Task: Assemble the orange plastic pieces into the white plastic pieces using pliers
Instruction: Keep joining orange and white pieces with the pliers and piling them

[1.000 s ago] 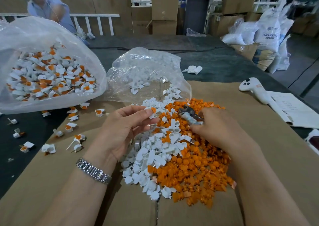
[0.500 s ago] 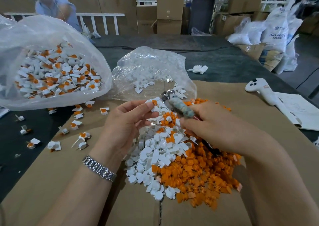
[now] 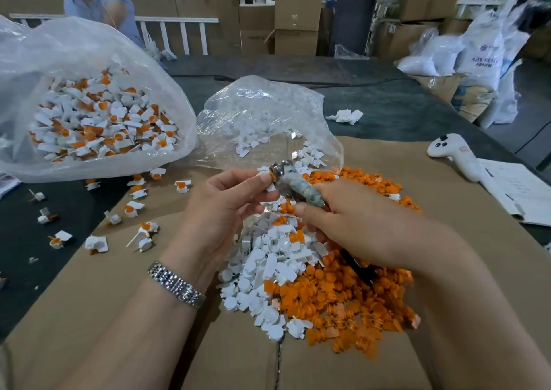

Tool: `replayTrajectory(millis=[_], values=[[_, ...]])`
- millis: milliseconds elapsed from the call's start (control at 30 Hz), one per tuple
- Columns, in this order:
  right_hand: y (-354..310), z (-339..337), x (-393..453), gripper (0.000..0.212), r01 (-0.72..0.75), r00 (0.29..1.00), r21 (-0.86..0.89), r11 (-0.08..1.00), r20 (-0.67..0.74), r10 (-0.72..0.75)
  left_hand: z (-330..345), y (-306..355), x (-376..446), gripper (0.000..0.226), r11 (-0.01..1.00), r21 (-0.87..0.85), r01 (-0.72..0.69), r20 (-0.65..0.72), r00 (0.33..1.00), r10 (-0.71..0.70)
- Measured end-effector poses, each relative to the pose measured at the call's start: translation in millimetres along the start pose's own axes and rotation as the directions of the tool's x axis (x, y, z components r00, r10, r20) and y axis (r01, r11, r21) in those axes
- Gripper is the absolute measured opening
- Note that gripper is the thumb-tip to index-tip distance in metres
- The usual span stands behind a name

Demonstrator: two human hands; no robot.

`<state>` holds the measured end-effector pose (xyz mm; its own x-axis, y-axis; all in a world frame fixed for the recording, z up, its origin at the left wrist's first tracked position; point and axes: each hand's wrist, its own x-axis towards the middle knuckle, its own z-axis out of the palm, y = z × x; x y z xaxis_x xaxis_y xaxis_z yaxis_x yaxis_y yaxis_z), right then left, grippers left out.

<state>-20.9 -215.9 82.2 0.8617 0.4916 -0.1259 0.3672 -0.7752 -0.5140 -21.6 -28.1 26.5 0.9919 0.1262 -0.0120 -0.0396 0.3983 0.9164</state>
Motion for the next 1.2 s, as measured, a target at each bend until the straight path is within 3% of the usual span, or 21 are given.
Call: replayTrajectory(millis=[533, 900, 1100, 1200], values=[[3.9, 8.1, 8.3, 0.036, -0.026, 0.997, -0.075, 0.997, -0.075, 0.021, -0.4, -3.2, 0.7, 0.019, 1.0, -0.003, -0.009, -0.017, 1.0, 0.009], [9.3, 0.7, 4.2, 0.041, 0.004, 1.0, 0.123, 0.992, -0.012, -0.003, -0.3, -0.8, -0.7, 0.005, 0.998, -0.06, -0.031, -0.033, 0.999, 0.029], [6.0, 4.8, 5.8, 0.039, -0.01, 1.0, 0.064, 0.998, 0.0, 0.01, -0.6, -1.0, -0.7, 0.008, 0.999, -0.041, -0.019, -0.034, 0.999, 0.018], [2.5, 10.7, 9.0, 0.036, -0.012, 0.998, 0.023, 1.0, -0.067, 0.013, -1.0, -1.3, -0.5, 0.012, 0.999, -0.038, -0.015, -0.037, 0.999, 0.014]])
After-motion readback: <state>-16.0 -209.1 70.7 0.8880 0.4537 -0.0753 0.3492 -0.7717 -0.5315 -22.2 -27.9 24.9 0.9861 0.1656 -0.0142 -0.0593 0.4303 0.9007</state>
